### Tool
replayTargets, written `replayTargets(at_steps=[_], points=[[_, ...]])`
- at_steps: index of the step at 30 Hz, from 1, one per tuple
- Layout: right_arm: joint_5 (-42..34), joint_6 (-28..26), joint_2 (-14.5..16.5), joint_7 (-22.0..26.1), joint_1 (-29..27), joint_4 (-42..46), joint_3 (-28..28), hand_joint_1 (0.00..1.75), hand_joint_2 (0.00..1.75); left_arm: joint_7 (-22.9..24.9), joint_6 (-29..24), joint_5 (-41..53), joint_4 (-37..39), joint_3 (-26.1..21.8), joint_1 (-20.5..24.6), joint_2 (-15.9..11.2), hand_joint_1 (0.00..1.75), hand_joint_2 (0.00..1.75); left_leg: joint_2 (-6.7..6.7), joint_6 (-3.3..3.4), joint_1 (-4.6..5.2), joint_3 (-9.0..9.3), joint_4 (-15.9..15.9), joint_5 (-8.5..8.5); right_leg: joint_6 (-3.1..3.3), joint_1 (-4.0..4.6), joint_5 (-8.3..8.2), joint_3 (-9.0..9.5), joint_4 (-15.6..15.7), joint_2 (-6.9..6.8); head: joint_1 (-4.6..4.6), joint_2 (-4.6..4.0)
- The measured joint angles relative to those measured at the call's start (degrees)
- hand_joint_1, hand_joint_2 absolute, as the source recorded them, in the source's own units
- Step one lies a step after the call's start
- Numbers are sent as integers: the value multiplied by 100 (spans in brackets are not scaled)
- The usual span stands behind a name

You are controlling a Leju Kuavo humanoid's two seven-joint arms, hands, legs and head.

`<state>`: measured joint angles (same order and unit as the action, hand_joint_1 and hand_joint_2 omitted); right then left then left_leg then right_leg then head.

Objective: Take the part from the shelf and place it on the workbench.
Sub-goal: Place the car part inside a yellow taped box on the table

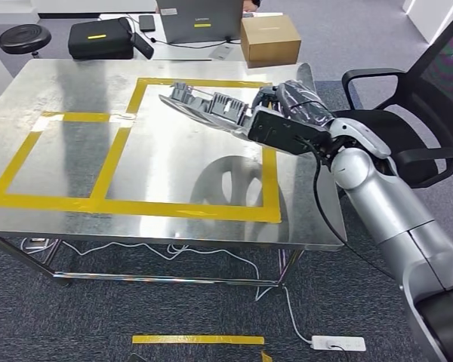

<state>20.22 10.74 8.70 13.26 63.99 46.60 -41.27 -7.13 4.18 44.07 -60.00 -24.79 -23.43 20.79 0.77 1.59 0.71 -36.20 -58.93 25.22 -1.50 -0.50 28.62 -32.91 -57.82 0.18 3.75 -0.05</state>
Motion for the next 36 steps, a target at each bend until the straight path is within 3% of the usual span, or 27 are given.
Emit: replayTargets(at_steps=[18, 28, 36], points=[[-8, 132, 16, 118, -316, -9, -45, 175, 175, 114, -26, 67, -4, 0, -16, 0, 0, 0, 0, 0, 0, 0, 0, 0, 0, 0, 0, 1, 0, 0, -1, -1], [-85, 159, 276, 307, -836, -134, -195, 175, 175, 85, -62, 260, -4, 0, 37, 0, 0, 0, 0, -3, -1, 2, 1, 2, 5, 0, 4, 2, 0, -2, 0, 0], [-158, 165, 376, 313, -923, -229, -246, 175, 175, 71, -62, 222, -4, -4, 56, 0, 0, 0, 0, -3, 0, 1, 1, 2, 5, 0, 3, 3, 0, -2, -1, -1]])
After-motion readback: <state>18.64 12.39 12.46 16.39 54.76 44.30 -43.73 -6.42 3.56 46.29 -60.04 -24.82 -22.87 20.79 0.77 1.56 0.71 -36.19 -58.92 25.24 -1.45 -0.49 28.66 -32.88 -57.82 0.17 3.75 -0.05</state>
